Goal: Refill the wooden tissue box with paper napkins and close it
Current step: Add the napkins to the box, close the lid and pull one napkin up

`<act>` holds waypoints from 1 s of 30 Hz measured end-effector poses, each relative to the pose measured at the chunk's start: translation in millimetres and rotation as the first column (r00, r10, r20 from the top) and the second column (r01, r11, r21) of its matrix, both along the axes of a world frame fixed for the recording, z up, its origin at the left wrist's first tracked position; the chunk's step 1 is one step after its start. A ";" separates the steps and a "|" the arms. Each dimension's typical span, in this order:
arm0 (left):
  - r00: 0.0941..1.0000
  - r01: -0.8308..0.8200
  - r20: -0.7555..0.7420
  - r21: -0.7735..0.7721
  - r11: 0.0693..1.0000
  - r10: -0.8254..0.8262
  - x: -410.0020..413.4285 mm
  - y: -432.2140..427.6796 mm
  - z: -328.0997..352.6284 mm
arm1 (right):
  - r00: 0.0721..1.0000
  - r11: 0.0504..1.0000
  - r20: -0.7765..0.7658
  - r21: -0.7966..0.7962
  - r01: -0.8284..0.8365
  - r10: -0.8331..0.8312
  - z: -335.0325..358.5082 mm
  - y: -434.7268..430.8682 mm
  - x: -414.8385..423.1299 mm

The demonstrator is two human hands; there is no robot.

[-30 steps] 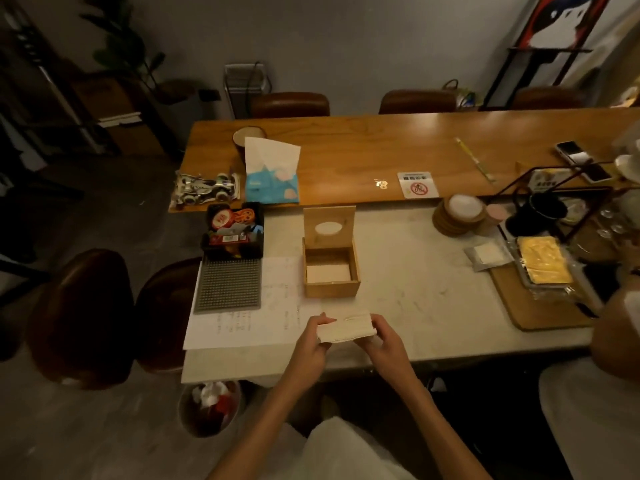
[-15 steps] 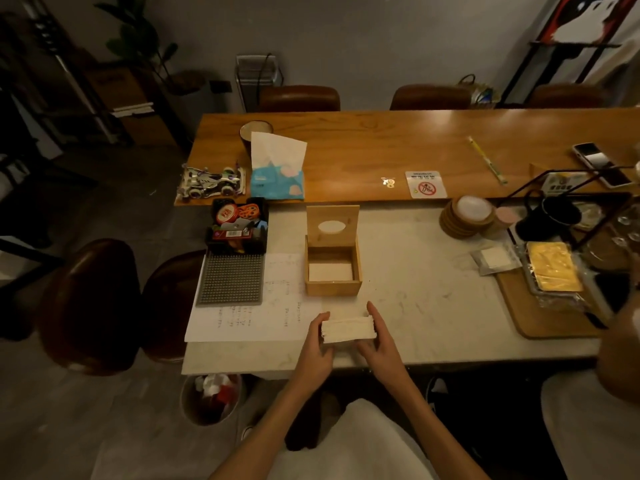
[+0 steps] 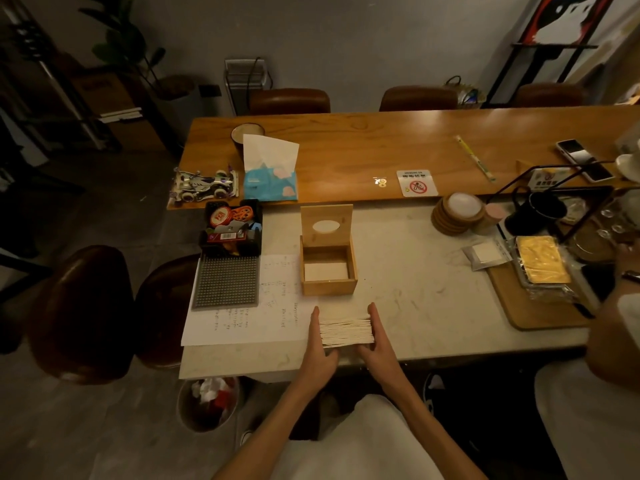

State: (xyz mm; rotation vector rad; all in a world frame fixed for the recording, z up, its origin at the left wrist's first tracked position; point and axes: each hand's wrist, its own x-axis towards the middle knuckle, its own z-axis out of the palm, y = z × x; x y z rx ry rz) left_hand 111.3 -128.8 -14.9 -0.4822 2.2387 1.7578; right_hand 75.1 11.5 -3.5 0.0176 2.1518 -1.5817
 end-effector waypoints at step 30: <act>0.965 0.222 -0.066 -0.304 0.927 -0.253 -31.3 -34.1 5.9 | 0.931 0.859 -0.170 0.466 -0.213 0.323 -2.8 20.6 -46.3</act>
